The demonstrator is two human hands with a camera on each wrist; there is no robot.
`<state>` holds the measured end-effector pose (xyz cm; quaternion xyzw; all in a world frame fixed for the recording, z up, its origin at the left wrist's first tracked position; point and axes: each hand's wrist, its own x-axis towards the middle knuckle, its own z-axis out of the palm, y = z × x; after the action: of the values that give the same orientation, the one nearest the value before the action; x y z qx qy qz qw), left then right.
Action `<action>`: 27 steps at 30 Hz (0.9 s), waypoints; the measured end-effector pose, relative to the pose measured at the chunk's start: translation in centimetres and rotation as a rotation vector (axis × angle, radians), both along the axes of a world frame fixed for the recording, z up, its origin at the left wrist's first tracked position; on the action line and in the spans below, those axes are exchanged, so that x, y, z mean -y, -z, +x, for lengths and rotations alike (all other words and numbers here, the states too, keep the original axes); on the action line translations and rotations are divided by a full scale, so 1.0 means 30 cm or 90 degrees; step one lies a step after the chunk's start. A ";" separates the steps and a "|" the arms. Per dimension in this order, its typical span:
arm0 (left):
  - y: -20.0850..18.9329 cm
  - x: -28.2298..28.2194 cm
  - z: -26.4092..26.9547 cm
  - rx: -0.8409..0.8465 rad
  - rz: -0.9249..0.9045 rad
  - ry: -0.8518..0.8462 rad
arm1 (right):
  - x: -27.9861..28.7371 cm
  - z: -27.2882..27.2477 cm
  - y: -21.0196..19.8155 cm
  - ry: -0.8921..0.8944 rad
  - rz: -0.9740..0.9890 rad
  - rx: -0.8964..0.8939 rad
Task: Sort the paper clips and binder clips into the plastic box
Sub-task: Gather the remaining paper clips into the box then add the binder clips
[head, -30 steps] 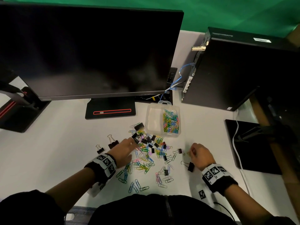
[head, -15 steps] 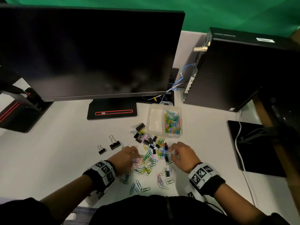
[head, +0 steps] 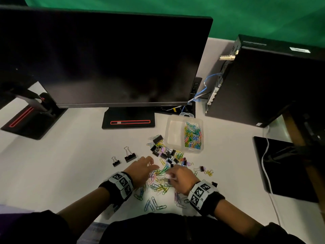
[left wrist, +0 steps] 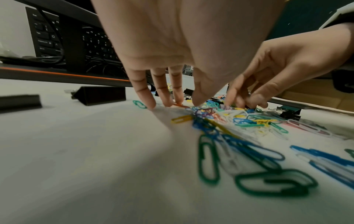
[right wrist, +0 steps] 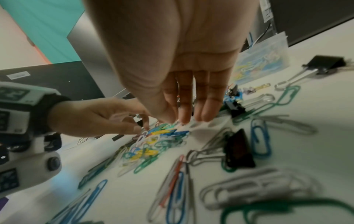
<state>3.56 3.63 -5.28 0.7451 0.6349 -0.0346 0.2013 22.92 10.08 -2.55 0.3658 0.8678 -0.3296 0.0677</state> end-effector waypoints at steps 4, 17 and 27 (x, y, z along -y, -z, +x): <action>0.001 0.000 -0.003 -0.012 0.003 -0.010 | -0.025 0.001 0.012 0.036 0.043 0.031; -0.011 -0.005 0.019 -0.036 0.037 0.034 | -0.015 0.014 0.052 0.004 0.072 0.031; 0.004 0.042 0.076 -0.012 -0.113 0.073 | -0.045 0.022 0.032 0.007 0.026 0.004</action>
<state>5.83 2.38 -5.41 0.7593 0.5872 -0.1091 0.2584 23.56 11.43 -3.52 0.3731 0.8719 -0.3113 0.0609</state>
